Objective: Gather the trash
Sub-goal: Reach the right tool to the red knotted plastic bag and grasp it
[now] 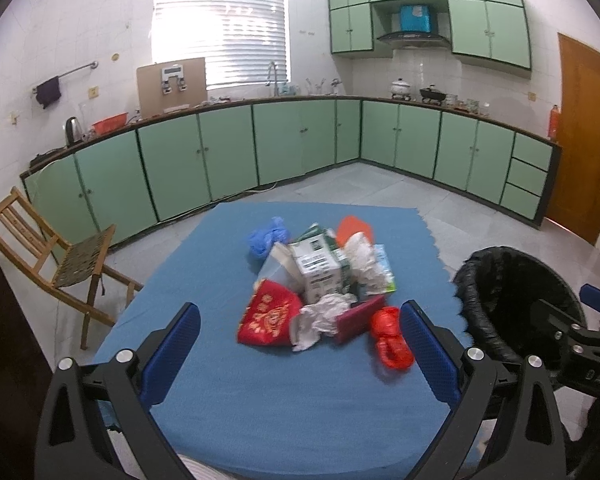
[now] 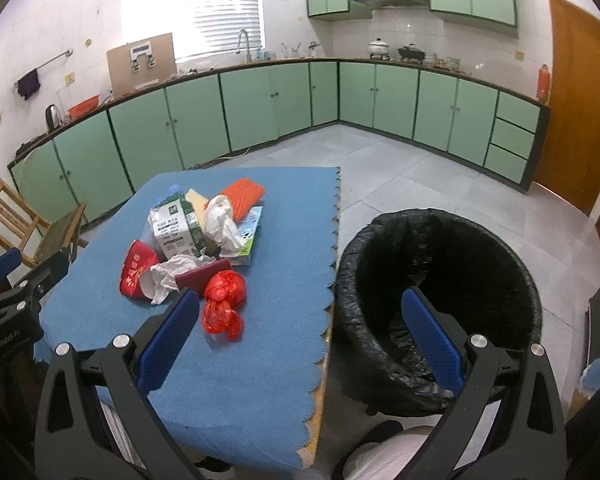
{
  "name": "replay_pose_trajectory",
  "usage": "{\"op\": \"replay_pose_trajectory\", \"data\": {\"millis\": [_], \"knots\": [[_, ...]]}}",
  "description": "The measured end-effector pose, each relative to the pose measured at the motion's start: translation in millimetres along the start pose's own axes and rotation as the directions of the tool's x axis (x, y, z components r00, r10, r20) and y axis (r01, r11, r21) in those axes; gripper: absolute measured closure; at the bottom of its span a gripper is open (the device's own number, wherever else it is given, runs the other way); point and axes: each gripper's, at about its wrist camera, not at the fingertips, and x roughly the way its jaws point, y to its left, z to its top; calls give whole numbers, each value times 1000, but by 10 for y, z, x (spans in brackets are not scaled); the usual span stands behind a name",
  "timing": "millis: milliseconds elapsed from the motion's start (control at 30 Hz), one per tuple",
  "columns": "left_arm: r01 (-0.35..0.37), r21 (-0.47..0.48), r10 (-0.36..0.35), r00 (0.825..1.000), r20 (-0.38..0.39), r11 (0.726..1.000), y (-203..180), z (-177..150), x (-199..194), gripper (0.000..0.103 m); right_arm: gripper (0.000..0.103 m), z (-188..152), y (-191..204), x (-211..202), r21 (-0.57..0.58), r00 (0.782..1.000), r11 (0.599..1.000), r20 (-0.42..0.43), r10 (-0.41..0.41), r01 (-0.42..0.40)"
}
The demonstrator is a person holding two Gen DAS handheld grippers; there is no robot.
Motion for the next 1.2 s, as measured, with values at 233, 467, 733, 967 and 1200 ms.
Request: {"op": "replay_pose_trajectory", "data": {"millis": [233,467,733,967,1200], "knots": [[-63,-3,63,996,-60,998,325,-152,350,6,6,-75,276,435,-44,998,998,-52,42,-45],[-94,7,95,986,-137,996,503,-331,722,8,22,-157,520,1016,-34,987,995,-136,88,-94],[-90,20,92,975,-200,996,561,-455,1017,11,29,-251,714,1539,-64,970,993,-227,85,-102],[-75,19,78,969,-235,997,577,-497,1211,11,57,-346,771,1859,-60,946,989,-306,109,-133],[-23,20,27,967,-252,1000,444,-503,1291,17,85,-352,726,1823,-34,934,983,-322,158,-178]]}}
